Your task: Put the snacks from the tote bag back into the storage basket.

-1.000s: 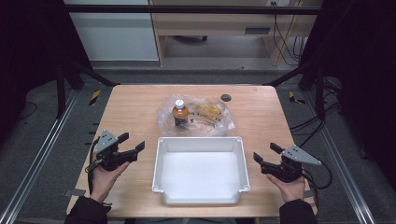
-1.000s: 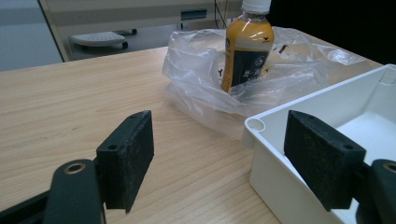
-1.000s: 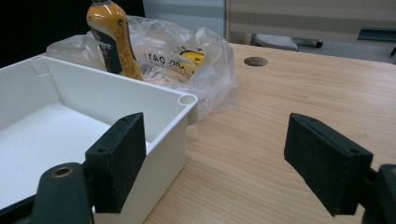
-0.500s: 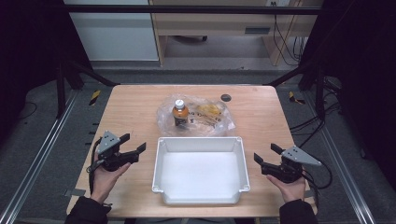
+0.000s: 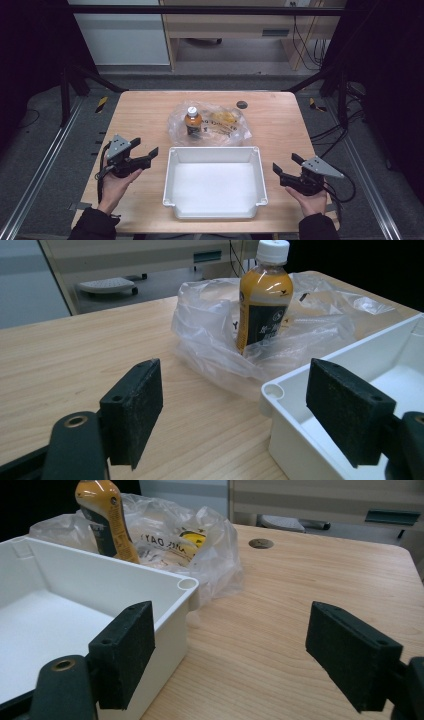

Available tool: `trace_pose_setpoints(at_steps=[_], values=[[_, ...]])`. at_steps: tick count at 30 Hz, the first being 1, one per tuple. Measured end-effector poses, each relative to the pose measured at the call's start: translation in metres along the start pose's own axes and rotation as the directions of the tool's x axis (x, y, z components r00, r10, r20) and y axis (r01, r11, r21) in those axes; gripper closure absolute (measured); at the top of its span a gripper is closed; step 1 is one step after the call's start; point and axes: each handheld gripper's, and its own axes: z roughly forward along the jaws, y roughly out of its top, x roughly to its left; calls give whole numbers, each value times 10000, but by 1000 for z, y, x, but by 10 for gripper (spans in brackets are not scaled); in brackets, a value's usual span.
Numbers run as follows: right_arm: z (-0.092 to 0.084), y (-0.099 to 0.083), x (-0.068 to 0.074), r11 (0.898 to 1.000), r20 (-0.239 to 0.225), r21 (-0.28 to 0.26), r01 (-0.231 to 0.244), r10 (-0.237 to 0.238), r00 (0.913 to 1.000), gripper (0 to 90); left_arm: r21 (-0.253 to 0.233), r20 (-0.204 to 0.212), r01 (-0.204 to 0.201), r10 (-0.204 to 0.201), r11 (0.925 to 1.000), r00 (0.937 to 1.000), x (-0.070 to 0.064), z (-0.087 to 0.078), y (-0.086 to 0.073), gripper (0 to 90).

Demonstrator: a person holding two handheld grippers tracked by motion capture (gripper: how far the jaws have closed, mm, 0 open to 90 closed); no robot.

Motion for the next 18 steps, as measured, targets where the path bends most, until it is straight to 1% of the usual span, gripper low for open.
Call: trace_pose_setpoints(at_steps=[1,3,7,9,17,18], values=[[0,0,0,10000,68,19,11,-11,10000,197,55,8,-78,78,10000,10000,-1,2,2,224],[1,0,-1,10000,106,44,35,-35,9999,195,34,5,-107,107,9999,9999,-2,4,4,223],[2,0,-1,10000,182,91,16,-18,9998,192,-146,55,-67,67,9999,10000,-3,8,12,224],[2,1,-2,9999,220,111,8,-10,9998,191,-165,82,-7,8,9999,10000,-4,10,15,224],[5,1,-3,9997,342,244,35,-43,9994,190,-227,142,-10,14,9997,9999,-5,16,23,224],[5,1,-3,9996,349,290,20,-30,9994,190,-295,152,47,-43,9996,9999,-5,18,25,225]])
